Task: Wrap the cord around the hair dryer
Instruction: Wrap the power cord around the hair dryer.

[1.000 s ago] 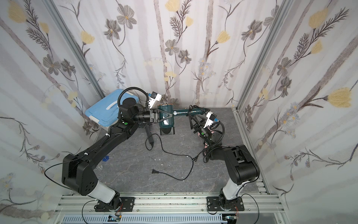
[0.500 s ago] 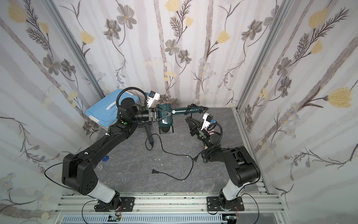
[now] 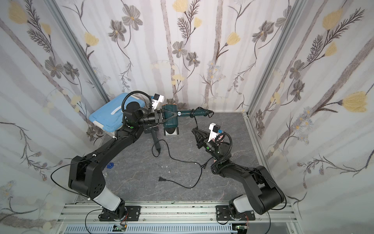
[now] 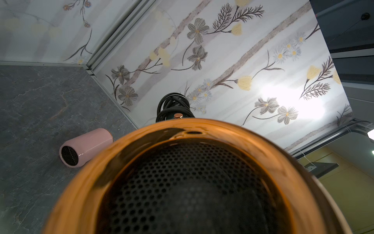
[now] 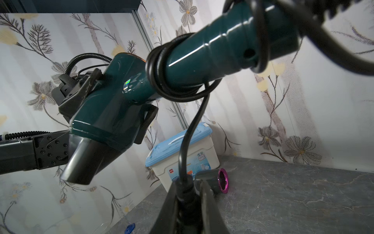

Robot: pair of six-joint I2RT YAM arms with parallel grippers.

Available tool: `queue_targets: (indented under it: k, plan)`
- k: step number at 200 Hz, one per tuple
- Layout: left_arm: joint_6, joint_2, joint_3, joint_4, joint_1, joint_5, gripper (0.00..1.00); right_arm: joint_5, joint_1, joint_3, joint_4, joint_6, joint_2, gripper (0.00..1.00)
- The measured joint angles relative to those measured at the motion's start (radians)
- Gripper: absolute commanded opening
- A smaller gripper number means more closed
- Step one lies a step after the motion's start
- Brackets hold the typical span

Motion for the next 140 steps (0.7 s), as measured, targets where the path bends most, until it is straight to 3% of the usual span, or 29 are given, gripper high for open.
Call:
queue_targets:
  k: [23, 72, 140]
  plan:
    - [0.077, 0.0, 0.043, -0.098, 0.005, 0.001, 0.0, 0.041, 0.035, 0.024, -0.212, -0.092, -0.11, 0.03]
    - [0.462, -0.046, 0.127, -0.544, -0.002, -0.063, 0.0, 0.11, 0.05, 0.113, -0.711, -0.272, -0.304, 0.03]
    - [0.826, -0.019, 0.203, -0.932, -0.089, -0.214, 0.0, 0.165, 0.054, 0.364, -1.276, -0.501, -0.36, 0.03]
